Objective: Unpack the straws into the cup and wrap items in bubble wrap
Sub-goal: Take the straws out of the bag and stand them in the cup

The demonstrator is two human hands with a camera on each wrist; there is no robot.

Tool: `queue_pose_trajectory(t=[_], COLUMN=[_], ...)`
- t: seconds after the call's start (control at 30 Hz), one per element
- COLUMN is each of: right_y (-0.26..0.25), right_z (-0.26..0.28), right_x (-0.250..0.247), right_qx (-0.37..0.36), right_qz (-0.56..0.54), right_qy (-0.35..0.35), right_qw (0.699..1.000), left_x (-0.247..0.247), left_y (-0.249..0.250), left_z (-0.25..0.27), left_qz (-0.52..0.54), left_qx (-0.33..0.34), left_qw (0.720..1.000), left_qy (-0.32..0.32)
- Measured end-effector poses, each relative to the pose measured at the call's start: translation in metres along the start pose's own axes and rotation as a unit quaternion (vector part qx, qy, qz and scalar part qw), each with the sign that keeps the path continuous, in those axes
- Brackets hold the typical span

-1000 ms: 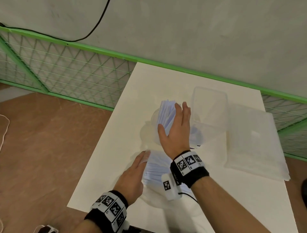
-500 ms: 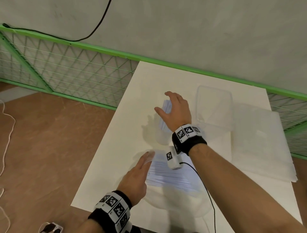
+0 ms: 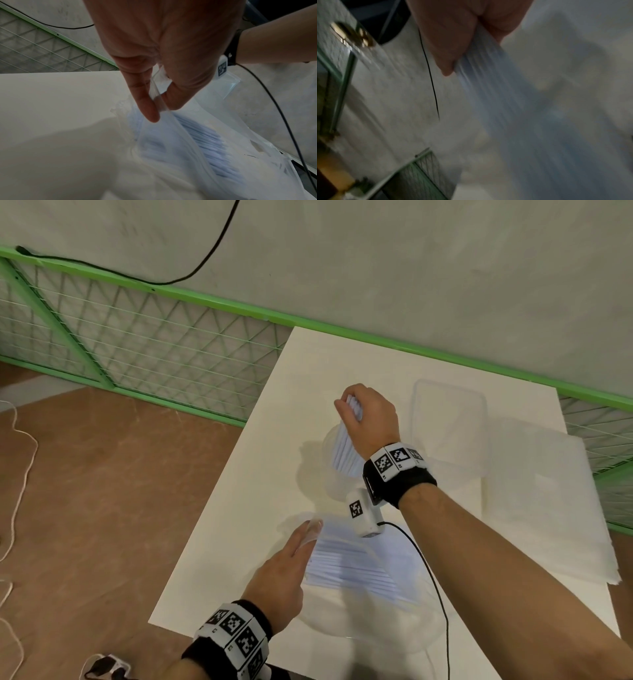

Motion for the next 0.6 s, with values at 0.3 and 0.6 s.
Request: queue_pose_trajectory(t=[0.3,0.6], right_y=[0.013,-0.013], right_z=[-0.003,0.013], right_x=[0.012,-0.003], right_qx=[-0.003,-0.007], right_qz=[0.07,0.187], right_qy=[-0.056,-0.06], right_qw=[0.996,0.981], left_x=[-0.001,0.001], left_y=[0.001,0.0], left_z=[0.0,-0.004], left_qz=[0.0,-0.001], left_qx=[-0.006,0.005], left_qw=[1.0,1.0], left_qy=[-0.001,0.013])
Point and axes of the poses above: each hand's wrist, its own z-axis away from the middle knuckle, its own x-axis out of the palm, y = z × x, the point moved 7 cm from there along -z, towards the middle knuckle, and after that the axes turned 2 degrees about -z, right-handed, at the moved point
